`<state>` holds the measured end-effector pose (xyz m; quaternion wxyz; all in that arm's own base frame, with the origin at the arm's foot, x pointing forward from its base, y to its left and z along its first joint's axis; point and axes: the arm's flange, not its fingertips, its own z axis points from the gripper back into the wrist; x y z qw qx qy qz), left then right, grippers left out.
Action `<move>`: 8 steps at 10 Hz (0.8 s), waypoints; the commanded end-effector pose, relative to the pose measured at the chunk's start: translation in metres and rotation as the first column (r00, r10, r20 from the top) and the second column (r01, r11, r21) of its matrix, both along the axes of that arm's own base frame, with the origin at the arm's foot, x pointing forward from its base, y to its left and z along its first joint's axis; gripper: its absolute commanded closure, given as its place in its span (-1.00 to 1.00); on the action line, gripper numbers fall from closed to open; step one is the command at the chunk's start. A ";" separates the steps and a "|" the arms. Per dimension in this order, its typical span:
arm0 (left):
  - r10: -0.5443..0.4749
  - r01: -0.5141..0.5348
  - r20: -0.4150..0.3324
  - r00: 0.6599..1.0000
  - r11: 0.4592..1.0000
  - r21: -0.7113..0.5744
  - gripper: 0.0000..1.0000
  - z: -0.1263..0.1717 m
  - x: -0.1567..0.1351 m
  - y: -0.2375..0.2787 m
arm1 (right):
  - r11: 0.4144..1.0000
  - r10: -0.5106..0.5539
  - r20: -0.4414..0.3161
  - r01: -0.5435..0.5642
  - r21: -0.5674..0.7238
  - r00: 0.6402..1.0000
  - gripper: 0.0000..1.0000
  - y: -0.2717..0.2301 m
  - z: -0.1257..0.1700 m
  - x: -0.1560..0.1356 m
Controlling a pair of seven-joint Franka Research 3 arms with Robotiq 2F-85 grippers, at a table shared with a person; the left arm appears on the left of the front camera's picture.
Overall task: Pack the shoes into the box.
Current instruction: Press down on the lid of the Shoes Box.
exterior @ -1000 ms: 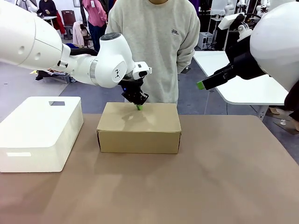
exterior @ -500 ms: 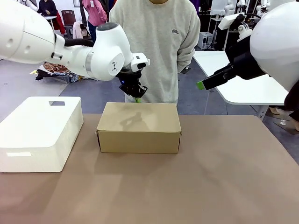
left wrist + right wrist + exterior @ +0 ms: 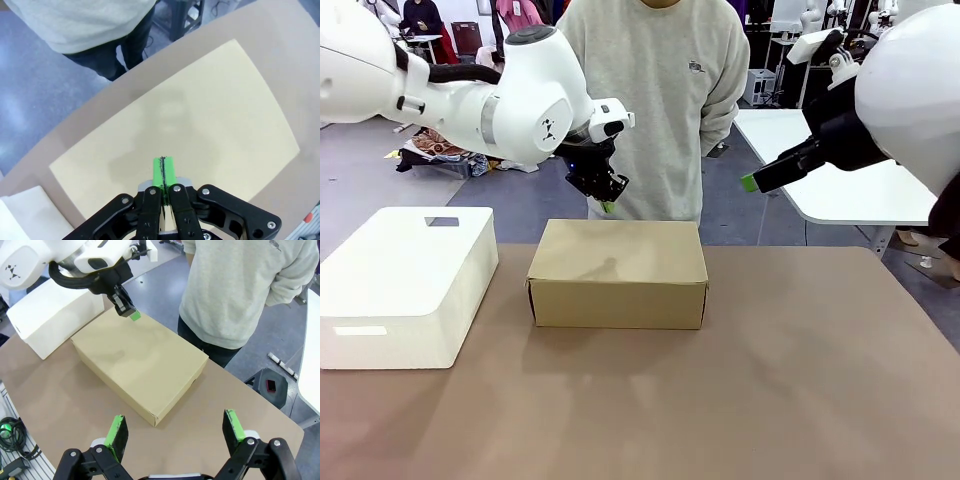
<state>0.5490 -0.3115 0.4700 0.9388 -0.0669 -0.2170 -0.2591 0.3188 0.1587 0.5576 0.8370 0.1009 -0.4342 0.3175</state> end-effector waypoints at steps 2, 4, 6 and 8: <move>0.016 -0.016 0.001 1.000 1.000 0.006 1.00 -0.003 0.010 -0.002 | 1.000 -0.004 -0.008 0.004 -0.013 1.000 -1.00 -0.001 0.002 0.000; 0.016 -0.016 0.001 1.000 1.000 0.006 1.00 -0.003 0.010 -0.002 | 1.000 -0.004 -0.008 0.004 -0.013 1.000 -1.00 -0.001 0.002 0.000; 0.016 -0.016 0.001 1.000 1.000 0.006 1.00 -0.003 0.010 -0.002 | 1.000 -0.004 -0.008 0.004 -0.013 1.000 -1.00 -0.001 0.002 0.000; 0.002 -0.002 -0.002 1.000 1.000 -0.005 1.00 -0.004 0.010 -0.003 | 1.000 -0.004 -0.008 0.004 -0.013 1.000 -1.00 -0.001 0.002 0.000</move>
